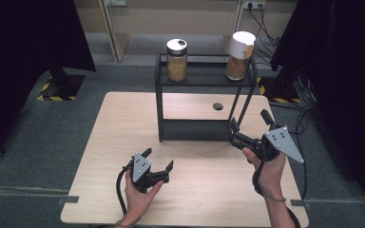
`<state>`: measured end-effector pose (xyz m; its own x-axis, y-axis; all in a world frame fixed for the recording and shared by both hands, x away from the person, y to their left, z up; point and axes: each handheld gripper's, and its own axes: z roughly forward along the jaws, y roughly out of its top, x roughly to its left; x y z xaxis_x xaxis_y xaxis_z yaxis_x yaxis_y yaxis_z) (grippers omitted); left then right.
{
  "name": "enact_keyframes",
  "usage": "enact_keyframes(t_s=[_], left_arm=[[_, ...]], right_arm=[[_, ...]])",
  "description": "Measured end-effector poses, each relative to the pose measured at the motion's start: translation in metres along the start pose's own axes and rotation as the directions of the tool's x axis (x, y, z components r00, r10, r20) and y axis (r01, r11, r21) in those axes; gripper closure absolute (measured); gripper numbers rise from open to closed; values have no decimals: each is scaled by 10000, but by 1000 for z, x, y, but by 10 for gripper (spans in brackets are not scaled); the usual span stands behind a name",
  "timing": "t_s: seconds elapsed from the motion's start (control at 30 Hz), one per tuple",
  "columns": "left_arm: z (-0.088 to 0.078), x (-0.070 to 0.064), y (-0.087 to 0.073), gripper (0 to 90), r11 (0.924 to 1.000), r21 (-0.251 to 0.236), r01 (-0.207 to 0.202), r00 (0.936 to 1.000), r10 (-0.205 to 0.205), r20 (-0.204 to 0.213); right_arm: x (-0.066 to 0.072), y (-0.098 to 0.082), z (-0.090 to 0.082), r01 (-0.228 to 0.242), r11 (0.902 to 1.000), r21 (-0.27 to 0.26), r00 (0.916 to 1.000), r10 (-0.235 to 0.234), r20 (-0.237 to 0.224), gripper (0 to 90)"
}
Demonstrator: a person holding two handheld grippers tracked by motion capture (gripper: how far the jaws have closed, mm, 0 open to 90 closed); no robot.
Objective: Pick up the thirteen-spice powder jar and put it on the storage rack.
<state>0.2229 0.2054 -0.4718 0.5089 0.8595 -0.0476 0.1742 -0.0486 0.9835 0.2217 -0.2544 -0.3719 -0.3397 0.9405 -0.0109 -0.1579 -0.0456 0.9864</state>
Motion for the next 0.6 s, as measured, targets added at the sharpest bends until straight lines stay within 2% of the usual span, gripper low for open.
enact_keyframes(t_s=[0.4,0.6], left_arm=[[0,0,-1,60,10000,1,26,10000,-26,-17],[-1,2,-1,59,10000,-16,95,9999,-95,-81]], right_arm=[[0,-15,-12,-150,9998,138,9999,150,0,40],[1,-22,-21,-68,9998,206,10000,68,35,42]])
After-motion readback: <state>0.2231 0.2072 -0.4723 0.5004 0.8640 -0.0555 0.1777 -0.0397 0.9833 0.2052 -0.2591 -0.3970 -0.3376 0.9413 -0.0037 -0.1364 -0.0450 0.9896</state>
